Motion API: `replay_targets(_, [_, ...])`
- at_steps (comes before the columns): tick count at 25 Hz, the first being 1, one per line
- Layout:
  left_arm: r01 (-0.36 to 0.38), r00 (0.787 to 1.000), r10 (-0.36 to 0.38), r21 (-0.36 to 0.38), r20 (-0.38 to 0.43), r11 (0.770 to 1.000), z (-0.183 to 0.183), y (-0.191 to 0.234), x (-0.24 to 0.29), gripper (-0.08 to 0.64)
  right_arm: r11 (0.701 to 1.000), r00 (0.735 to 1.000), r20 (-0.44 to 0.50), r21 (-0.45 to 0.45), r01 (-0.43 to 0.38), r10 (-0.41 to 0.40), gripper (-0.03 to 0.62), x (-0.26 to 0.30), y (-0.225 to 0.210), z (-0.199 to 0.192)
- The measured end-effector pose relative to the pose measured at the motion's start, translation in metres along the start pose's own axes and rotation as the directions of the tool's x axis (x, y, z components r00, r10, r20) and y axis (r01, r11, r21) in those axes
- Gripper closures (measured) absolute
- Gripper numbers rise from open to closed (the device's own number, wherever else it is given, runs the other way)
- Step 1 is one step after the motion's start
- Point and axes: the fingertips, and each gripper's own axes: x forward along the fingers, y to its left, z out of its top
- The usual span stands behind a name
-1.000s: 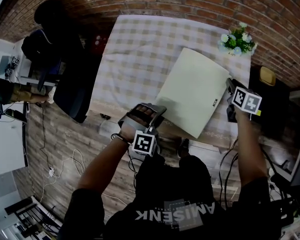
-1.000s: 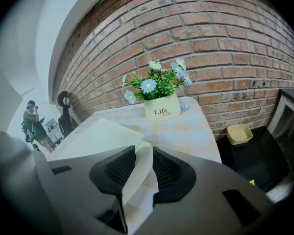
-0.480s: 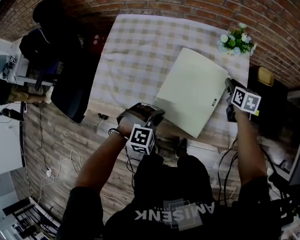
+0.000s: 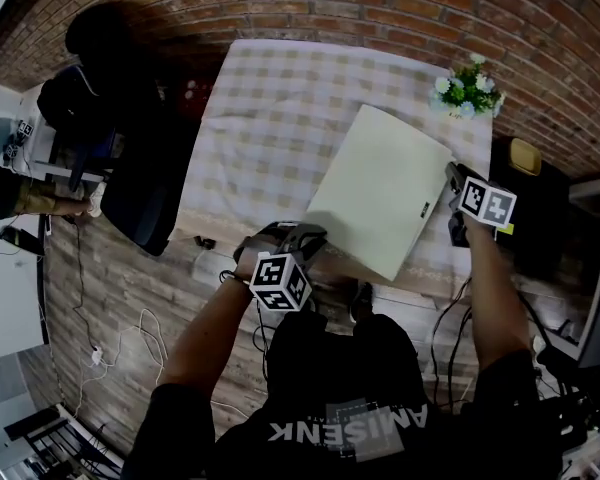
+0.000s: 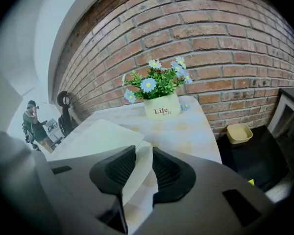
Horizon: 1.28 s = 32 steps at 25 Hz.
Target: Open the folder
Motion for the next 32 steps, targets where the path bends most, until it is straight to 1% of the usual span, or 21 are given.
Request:
replay_targets(2, [-0.025, 1.000, 0.025, -0.027, 0.009, 0.999, -0.002, 0.005, -0.004, 0.514, 1.000, 1.000, -0.005, -0.006, 0.010, -0.010, 0.456, -0.001, 0.000, 0.000])
replay_targets(4, [-0.056, 0.998, 0.057, -0.082, 0.017, 0.995, -0.008, 0.013, -0.012, 0.517, 1.000, 1.000, -0.010, 0.001, 0.012, -0.012, 0.456, -0.001, 0.001, 0.000])
replay_targets(7, [-0.097, 0.995, 0.100, -0.161, 0.014, 0.982, -0.012, 0.024, -0.030, 0.520, 1.000, 1.000, -0.021, -0.008, 0.019, -0.020, 0.456, -0.001, 0.002, 0.001])
replay_targets(10, [-0.120, 0.992, 0.125, -0.214, 0.013, 0.970, -0.016, 0.028, -0.037, 0.520, 0.999, 0.999, -0.026, -0.017, 0.033, -0.033, 0.456, -0.002, 0.001, 0.001])
replay_targets(12, [-0.125, 0.990, 0.136, -0.258, 0.025, 0.958, -0.018, 0.030, -0.039, 0.520, 0.999, 0.999, -0.027, -0.012, 0.039, -0.040, 0.456, -0.002, 0.001, 0.002])
replay_targets(14, [-0.126, 0.987, 0.151, -0.330, 0.050, 0.935, -0.020, 0.033, -0.041, 0.520, 0.999, 0.998, -0.031, -0.013, 0.047, -0.047, 0.456, -0.002, 0.002, 0.002])
replay_targets(17, [-0.102, 0.982, 0.163, -0.456, 0.097, 0.884, -0.031, 0.032, -0.039, 0.520, 0.998, 0.998, -0.037, -0.019, 0.059, -0.060, 0.456, -0.003, 0.003, 0.002])
replay_targets(20, [-0.073, 0.975, 0.181, -0.575, 0.133, 0.815, -0.042, 0.036, -0.039, 0.520, 0.997, 0.996, -0.038, -0.039, 0.073, -0.075, 0.456, -0.002, 0.002, 0.002])
replay_targets(23, [-0.068, 0.964, 0.218, -0.644, 0.155, 0.762, -0.047, 0.050, -0.050, 0.523, 0.991, 0.995, -0.047, -0.104, 0.083, -0.088, 0.476, 0.000, 0.006, 0.003])
replay_targets(25, [-0.079, 0.957, 0.249, -0.697, 0.147, 0.713, -0.057, 0.056, -0.055, 0.529, 0.989, 0.994, -0.058, -0.121, 0.084, -0.092, 0.486, 0.001, 0.009, 0.003])
replay_targets(27, [-0.102, 0.953, 0.279, -0.737, 0.121, 0.668, -0.069, 0.062, -0.058, 0.534, 0.988, 0.993, -0.064, -0.122, 0.094, -0.102, 0.486, 0.000, 0.009, 0.003])
replay_targets(30, [-0.158, 0.943, 0.327, -0.779, 0.064, 0.607, -0.088, 0.071, -0.059, 0.540, 0.983, 0.990, -0.060, -0.143, 0.119, -0.128, 0.491, -0.002, 0.008, 0.003])
replay_targets(32, [-0.189, 0.935, 0.353, -0.798, 0.032, 0.573, -0.097, 0.074, -0.057, 0.540, 0.981, 0.988, -0.060, -0.140, 0.131, -0.141, 0.500, -0.002, 0.008, 0.002])
